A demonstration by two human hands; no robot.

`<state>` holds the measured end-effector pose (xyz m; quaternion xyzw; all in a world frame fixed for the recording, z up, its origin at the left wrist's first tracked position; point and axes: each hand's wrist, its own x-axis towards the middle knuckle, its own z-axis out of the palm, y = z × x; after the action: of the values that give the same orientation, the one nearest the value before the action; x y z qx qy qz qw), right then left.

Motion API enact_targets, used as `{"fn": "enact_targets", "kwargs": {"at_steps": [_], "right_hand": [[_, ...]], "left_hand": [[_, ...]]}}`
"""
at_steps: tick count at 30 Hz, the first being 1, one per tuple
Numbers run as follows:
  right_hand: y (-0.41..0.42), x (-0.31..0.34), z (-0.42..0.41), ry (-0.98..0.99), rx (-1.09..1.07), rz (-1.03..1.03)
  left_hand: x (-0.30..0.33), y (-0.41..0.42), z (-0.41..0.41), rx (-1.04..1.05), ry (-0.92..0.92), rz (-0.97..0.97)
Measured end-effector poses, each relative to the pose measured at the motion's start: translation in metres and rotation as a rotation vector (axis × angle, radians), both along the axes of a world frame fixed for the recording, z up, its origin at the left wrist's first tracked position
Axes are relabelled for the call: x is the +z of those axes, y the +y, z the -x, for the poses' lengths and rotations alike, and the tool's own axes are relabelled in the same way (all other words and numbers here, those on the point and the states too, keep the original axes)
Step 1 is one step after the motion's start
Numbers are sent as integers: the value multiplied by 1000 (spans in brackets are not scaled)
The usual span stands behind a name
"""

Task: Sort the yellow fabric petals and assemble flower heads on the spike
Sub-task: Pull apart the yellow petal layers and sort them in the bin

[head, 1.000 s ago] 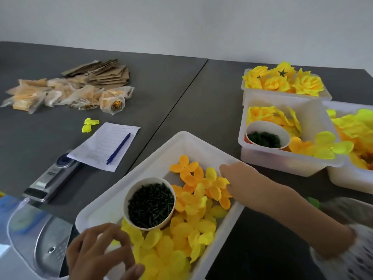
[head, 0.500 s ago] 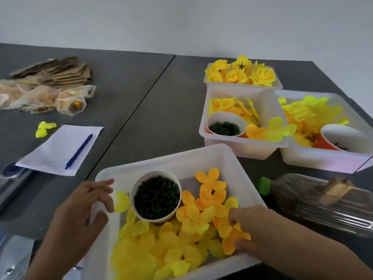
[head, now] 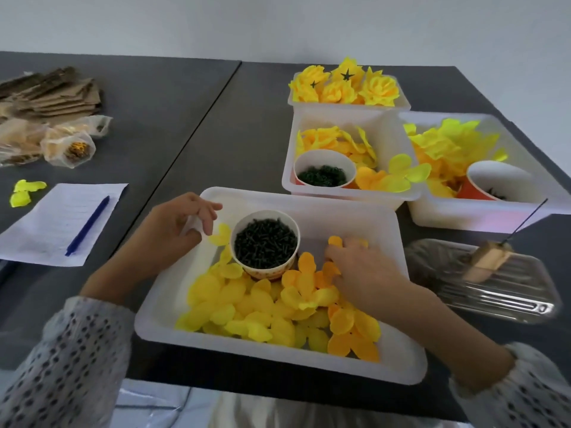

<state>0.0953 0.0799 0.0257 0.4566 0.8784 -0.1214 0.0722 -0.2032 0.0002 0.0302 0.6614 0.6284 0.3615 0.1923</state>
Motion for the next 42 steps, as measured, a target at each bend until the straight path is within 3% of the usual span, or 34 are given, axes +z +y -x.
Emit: {"fn": "enact_targets", "kwargs": {"at_steps": [2, 6, 10, 14, 18, 23, 27, 29, 32, 37, 40, 42], "right_hand": [[0, -2, 1, 38, 8, 5], [10, 11, -3, 219, 5, -71], [14, 40, -11, 574, -23, -143], [4, 56, -11, 802, -106, -76], [-5, 51, -14, 743, -154, -20], [-4, 43, -29, 615, -212, -172], [3, 43, -37, 703, -289, -93], [4, 43, -36, 728, -290, -1], [1, 44, -30, 774, -265, 139], [-12, 45, -16, 898, -260, 432], [-23, 41, -12, 972, -321, 472], [-33, 35, -11, 920, -329, 388]], "left_hand": [[10, -1, -6, 30, 71, -11], [50, -20, -26, 102, 398, -55], [86, -46, -80, 47, 213, -174], [72, -36, -129, 10, 13, 40], [49, -25, -150, -40, 112, 187], [41, -25, -141, 119, 358, 100], [37, -41, -123, 100, 651, 363], [35, -47, -122, 109, 707, 428], [37, -45, -134, 60, 495, 304], [26, -35, -169, -159, -287, 137], [17, -33, -186, -127, -798, 231], [11, -30, -194, -90, -1029, 346]]}}
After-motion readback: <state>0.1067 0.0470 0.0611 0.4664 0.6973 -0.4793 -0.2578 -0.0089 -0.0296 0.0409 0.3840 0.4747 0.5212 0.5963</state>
